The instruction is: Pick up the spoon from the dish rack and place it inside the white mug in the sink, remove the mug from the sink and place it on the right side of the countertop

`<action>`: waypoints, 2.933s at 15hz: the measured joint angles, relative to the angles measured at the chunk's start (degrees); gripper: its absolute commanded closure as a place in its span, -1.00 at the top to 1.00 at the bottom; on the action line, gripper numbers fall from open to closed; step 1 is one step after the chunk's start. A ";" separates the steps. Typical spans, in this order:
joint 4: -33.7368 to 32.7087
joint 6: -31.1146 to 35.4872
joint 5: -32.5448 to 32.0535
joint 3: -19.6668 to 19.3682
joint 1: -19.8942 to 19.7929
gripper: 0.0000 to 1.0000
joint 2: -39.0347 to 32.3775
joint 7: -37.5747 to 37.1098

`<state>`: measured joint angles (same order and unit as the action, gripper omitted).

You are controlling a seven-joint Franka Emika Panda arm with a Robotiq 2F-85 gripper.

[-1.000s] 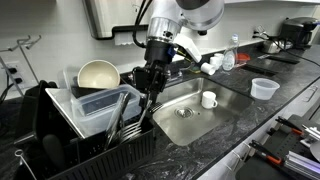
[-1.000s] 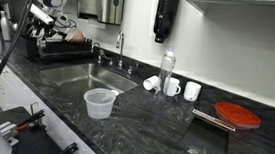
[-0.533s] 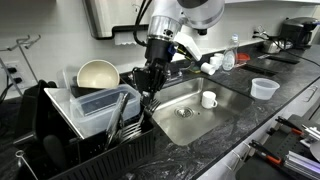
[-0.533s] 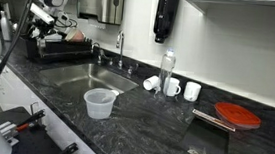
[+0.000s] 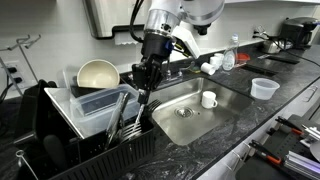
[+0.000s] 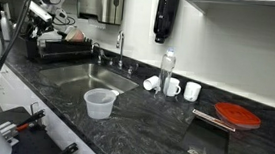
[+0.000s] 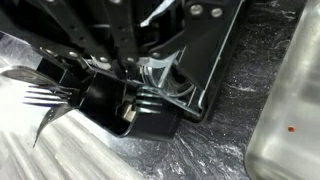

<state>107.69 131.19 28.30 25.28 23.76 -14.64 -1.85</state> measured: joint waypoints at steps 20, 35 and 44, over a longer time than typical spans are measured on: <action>-0.92 0.98 -1.49 -1.56 -0.45 -0.98 11.74 0.05; 10.21 -0.65 -12.10 -5.23 -3.84 -0.98 32.30 -10.37; 23.17 -5.26 -24.92 -4.73 -12.08 -0.98 43.47 -28.82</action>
<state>130.85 125.93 3.38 20.55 11.68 28.83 -30.66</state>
